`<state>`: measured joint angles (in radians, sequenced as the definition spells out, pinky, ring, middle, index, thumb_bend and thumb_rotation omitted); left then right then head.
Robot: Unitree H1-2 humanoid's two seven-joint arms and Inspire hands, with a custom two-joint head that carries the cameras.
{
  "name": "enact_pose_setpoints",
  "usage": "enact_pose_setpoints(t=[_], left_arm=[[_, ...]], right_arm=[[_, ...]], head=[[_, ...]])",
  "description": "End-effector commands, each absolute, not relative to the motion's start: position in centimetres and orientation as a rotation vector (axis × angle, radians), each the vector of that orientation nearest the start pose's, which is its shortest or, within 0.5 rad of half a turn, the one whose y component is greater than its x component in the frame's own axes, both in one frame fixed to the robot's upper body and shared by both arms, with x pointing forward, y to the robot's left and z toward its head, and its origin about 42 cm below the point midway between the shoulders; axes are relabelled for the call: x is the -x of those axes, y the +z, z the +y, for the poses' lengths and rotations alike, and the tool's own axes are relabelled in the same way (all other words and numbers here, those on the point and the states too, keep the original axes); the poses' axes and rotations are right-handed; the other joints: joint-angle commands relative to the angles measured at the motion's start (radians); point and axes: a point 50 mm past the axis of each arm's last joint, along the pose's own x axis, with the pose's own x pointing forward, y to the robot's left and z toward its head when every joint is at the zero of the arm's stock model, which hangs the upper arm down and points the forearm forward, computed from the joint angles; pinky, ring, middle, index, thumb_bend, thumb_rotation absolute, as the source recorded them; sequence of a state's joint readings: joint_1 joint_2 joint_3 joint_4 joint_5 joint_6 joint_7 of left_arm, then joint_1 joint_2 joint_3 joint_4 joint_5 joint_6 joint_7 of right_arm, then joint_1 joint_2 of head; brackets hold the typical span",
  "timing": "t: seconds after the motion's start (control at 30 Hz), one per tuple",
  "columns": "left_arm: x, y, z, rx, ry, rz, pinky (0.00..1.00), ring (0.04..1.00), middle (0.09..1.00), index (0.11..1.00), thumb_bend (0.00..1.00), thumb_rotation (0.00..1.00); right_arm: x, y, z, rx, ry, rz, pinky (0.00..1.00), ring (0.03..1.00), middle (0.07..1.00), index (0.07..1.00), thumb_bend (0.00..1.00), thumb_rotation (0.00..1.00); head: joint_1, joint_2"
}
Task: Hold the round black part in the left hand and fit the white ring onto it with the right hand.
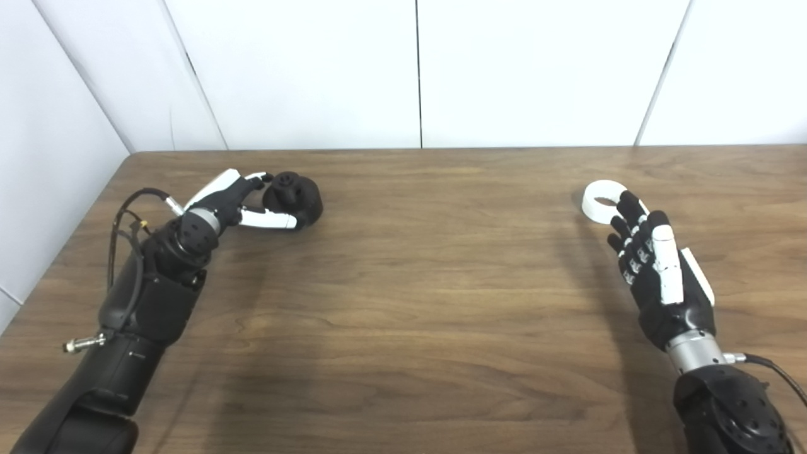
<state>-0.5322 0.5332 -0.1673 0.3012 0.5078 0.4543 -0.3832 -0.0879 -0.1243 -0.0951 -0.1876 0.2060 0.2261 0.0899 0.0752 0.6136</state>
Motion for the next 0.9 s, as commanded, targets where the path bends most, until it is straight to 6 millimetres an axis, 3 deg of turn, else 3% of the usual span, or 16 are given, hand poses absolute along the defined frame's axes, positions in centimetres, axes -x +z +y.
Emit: enact_pose_setpoints(t=[0.0, 0.53, 0.87], left_arm=[[-45.37, 23.72, 35.31, -1.031, -0.074, 0.276, 0.89, 0.982, 0.958, 0.947, 1.0, 0.44], [-45.17, 23.34, 34.94, -1.018, -0.098, 0.236, 0.92, 0.97, 0.924, 0.829, 1.0, 0.36], [-44.81, 23.1, 34.68, -1.024, -0.109, 0.207, 0.84, 0.919, 0.885, 0.78, 0.93, 0.32]], right_arm=[[-31.17, 18.2, -25.94, -0.063, 0.067, -0.141, 1.0, 1.0, 0.987, 0.958, 0.5, 1.0], [-31.37, 18.29, -26.1, -0.07, 0.061, -0.14, 1.0, 1.0, 0.992, 0.961, 0.51, 1.0], [-31.54, 18.32, -26.05, -0.064, 0.062, -0.134, 1.0, 1.0, 0.986, 0.959, 0.51, 1.0]], head=[[0.002, 0.003], [0.001, 0.0], [0.001, -0.001]])
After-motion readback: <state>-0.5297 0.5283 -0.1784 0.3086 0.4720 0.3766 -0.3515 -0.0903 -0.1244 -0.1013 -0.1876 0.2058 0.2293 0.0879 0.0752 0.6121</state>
